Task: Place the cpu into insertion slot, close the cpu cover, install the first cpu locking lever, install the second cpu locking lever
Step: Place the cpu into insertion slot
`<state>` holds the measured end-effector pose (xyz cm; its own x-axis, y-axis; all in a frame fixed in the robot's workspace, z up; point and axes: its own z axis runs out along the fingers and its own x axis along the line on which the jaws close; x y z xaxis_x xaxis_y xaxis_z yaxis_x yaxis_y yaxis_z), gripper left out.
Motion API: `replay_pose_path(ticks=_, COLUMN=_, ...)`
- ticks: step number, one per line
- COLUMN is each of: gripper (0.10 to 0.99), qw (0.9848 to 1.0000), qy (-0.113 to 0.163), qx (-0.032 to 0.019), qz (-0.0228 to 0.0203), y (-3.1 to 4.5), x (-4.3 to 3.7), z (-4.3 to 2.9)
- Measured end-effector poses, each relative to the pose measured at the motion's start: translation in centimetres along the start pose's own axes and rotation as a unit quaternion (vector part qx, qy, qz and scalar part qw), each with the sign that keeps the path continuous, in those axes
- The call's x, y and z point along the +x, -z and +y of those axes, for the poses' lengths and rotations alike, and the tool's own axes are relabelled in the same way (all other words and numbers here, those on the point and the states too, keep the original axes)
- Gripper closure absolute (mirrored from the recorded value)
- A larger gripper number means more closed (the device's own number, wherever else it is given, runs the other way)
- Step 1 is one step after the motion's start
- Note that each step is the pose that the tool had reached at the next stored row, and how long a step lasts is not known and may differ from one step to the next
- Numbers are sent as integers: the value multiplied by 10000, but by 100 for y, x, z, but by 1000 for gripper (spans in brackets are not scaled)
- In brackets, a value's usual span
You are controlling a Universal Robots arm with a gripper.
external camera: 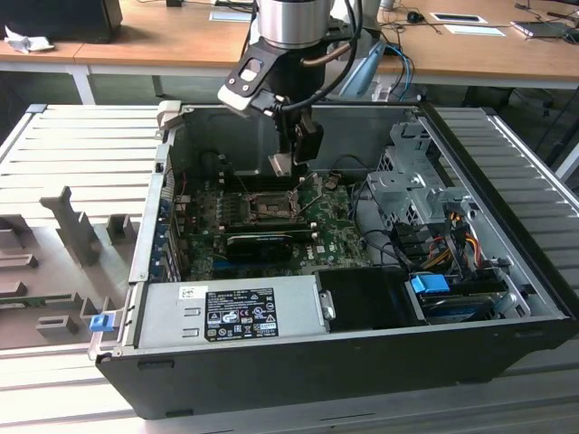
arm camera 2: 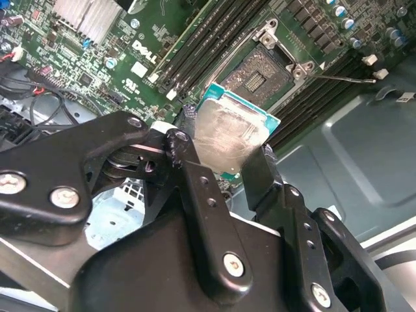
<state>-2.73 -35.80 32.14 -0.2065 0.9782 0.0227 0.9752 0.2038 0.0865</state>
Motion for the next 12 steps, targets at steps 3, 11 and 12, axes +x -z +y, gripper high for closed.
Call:
replay_pose_path(ticks=3, gripper=557, qw=10000, qy=-1, qx=0, qz=0, y=-14, x=0, z=-1)
replay_pose_path(ticks=11, gripper=557, qw=9998, qy=-216, qx=-5, qz=-19, y=-36, x=0, z=-4)
replay_pose_path(ticks=12, gripper=557, qw=9996, qy=-268, qx=-6, qz=-24, y=-39, x=-1, z=-4)
